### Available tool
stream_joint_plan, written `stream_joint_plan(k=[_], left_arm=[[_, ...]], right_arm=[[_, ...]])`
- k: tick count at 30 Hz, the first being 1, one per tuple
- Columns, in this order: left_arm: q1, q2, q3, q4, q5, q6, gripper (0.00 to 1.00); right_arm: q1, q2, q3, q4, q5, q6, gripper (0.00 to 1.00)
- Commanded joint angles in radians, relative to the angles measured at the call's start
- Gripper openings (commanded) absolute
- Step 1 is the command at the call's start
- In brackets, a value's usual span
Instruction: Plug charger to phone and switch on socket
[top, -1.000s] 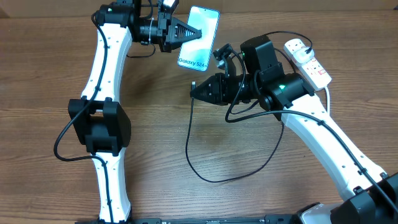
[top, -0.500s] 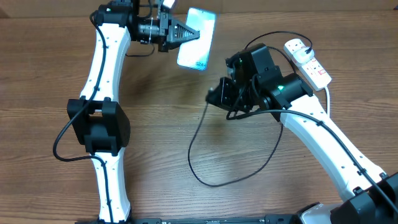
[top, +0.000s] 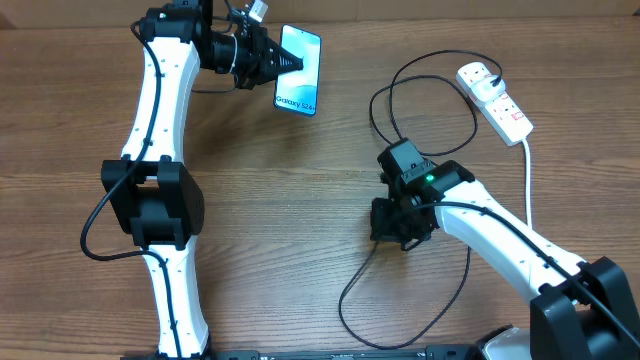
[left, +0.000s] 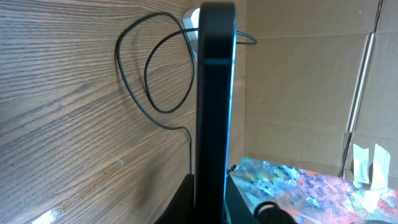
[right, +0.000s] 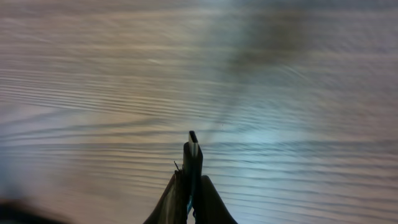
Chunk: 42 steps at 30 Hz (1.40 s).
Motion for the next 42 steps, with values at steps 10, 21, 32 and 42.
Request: stream_joint_plan(k=[10, 21, 32, 42], left_arm=[[-0.007, -0.053, 0.028, -0.003, 0.02, -0.006, 0.04], [-0.007, -0.053, 0.028, -0.019, 0.02, 0.003, 0.04], [-0.007, -0.053, 0.028, -0.03, 0.021, 0.017, 0.04], [-0.007, -0.053, 0.028, -0.044, 0.02, 0.021, 0.04]], right_arm=[[-0.004, 0.0, -0.016, 0.092, 0.124, 0.179, 0.21], [-0.05, 0.148, -0.011, 0.132, 0.132, 0.203, 0.4], [-0.145, 0.2, 0.19, -0.091, 0.19, 0.086, 0.81], [-0.112, 0.2, 0.185, -0.118, -0.022, 0.226, 0.61]])
